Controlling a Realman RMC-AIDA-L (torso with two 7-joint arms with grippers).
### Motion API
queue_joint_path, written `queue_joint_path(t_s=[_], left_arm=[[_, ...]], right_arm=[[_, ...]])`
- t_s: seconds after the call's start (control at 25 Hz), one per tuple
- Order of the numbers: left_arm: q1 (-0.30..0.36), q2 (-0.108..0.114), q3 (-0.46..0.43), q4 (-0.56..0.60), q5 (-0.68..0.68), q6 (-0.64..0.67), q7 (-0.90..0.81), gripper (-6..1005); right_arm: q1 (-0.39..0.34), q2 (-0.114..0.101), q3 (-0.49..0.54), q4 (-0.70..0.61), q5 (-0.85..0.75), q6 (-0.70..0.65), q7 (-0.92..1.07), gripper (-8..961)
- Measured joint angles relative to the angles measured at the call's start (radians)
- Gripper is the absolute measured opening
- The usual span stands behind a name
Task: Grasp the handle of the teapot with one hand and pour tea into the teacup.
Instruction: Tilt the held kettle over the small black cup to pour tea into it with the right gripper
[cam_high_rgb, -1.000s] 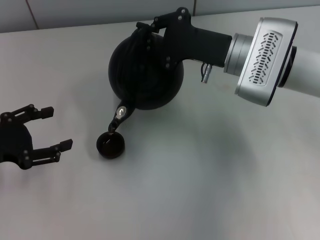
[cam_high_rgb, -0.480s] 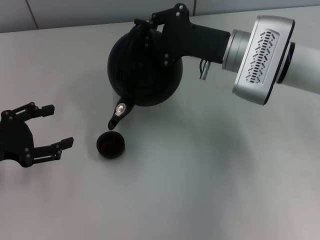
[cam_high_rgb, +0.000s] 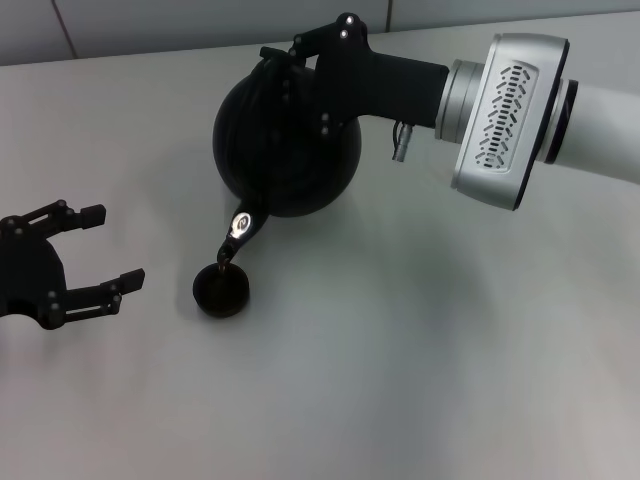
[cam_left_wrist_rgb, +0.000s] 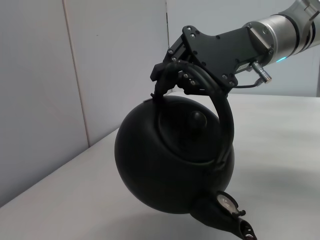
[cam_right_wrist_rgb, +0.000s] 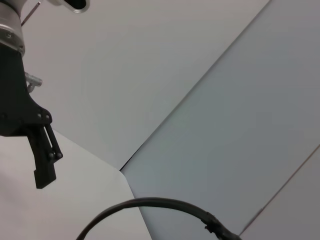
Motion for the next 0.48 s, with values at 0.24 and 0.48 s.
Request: queue_joint_path(t_s=[0.24, 0.48], left_arm=[[0.000, 0.000, 0.000, 0.000, 0.000, -0.006, 0.000, 866], [0.000, 0.000, 0.000, 0.000, 0.000, -0.013, 0.000, 866]], right_arm=[[0.002, 0.001, 0.000, -0.003, 0.000, 0.000, 0.000, 85], [0.003, 0.001, 0.000, -0.003, 0.000, -0.002, 0.000, 83]])
